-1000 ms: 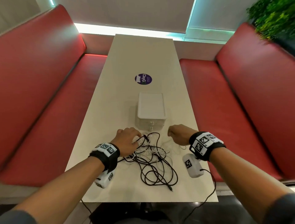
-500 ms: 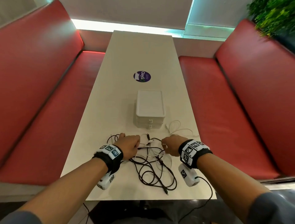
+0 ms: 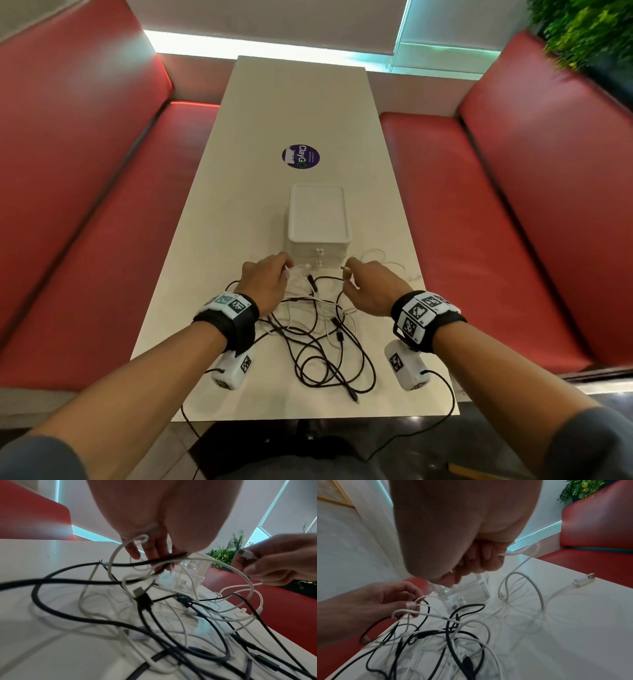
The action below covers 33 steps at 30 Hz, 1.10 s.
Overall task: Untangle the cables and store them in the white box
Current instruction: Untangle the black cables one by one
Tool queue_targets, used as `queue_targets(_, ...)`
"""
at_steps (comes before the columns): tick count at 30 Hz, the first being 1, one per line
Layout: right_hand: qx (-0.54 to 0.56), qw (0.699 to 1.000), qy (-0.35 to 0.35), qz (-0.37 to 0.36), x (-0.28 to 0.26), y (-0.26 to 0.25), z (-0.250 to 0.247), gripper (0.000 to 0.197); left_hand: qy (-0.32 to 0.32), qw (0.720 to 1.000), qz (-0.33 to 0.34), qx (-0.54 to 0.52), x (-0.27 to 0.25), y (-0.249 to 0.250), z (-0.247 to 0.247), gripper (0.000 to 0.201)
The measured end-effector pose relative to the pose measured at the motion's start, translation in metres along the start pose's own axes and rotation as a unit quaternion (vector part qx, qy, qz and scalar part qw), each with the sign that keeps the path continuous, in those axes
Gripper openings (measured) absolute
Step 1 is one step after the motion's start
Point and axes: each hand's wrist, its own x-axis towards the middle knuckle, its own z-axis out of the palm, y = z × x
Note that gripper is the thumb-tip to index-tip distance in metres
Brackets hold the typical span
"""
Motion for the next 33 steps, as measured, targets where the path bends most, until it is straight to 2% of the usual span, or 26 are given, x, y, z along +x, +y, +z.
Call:
queue_targets(1, 0.008, 1.0, -0.008, -0.017, -0.002, -0.002, -0.002, 0.013, 0.022, 1.0, 0.004, 0.012, 0.002, 0.0, 0.001, 0.024)
queue_targets(3, 0.007, 0.996, -0.082, -0.037, -0.007, -0.005, -0.001, 0.022, 0.028, 0.999, 0.001, 0.04, 0.004, 0.0, 0.004, 0.032)
queue_targets(5, -0.024, 0.983, -0.179, -0.021, -0.011, -0.01, 0.005, 0.028, 0.026, 0.998, -0.005, 0.063, 0.005, 0.003, 0.007, 0.036)
queue_targets(7, -0.05, 0.971, -0.232, 0.017, -0.014, -0.012, 0.015, 0.031, 0.037, 0.997, 0.004, 0.074, 0.006, 0.007, 0.007, 0.037)
queue_targets(12, -0.063, 0.962, -0.246, 0.099, -0.016, -0.018, 0.044, 0.033, 0.035, 0.996, 0.058, 0.066, 0.001, 0.017, 0.005, 0.031)
queue_targets(14, -0.069, 0.964, -0.232, 0.113, -0.015, -0.021, 0.052, 0.036, 0.024, 0.995, 0.079, 0.057, -0.002, 0.02, 0.005, 0.029)
queue_targets(16, -0.064, 0.963, -0.234, 0.118, -0.013, -0.024, 0.054, 0.03, 0.009, 0.995, 0.093, 0.032, -0.005, 0.022, 0.005, 0.026)
queue_targets(18, -0.025, 0.959, -0.254, 0.123, -0.009, -0.025, 0.047, 0.019, -0.01, 0.993, 0.113, -0.004, -0.009, 0.024, 0.005, 0.022)
queue_targets(19, 0.015, 0.957, -0.264, 0.12, -0.007, -0.024, 0.041, 0.021, -0.021, 0.992, 0.126, -0.025, -0.011, 0.026, 0.005, 0.019)
queue_targets(21, 0.164, 0.938, -0.282, 0.114, -0.005, -0.022, 0.023, 0.025, -0.053, 0.987, 0.122, -0.086, -0.014, 0.029, 0.005, 0.015)
queue_targets(22, 0.26, 0.915, -0.287, 0.115, -0.004, -0.022, 0.015, 0.024, -0.074, 0.985, 0.102, -0.122, -0.016, 0.031, 0.005, 0.013)
queue_targets(24, 0.417, 0.857, -0.282, 0.109, -0.002, -0.024, -0.004, 0.014, -0.096, 0.974, 0.065, -0.193, -0.019, 0.036, 0.003, 0.018)
queue_targets(25, 0.465, 0.838, -0.27, 0.096, 0.0, -0.025, -0.014, 0.01, -0.108, 0.964, 0.053, -0.236, -0.021, 0.041, 0.0, 0.024)
queue_targets(27, 0.533, 0.812, -0.225, 0.073, 0.006, -0.028, -0.03, 0.014, -0.153, 0.934, 0.034, -0.321, -0.026, 0.052, -0.006, 0.038)
queue_targets(29, 0.591, 0.786, -0.16, 0.087, 0.015, -0.03, -0.041, 0.016, -0.199, 0.915, 0.019, -0.35, -0.027, 0.06, -0.01, 0.048)
queue_targets(31, 0.634, 0.761, -0.092, 0.101, 0.021, -0.032, -0.047, 0.019, -0.215, 0.921, 0.024, -0.323, -0.027, 0.062, -0.009, 0.048)
queue_targets(33, 0.657, 0.745, -0.026, 0.113, 0.023, -0.033, -0.049, 0.019, -0.19, 0.946, 0.043, -0.26, -0.024, 0.058, -0.008, 0.041)
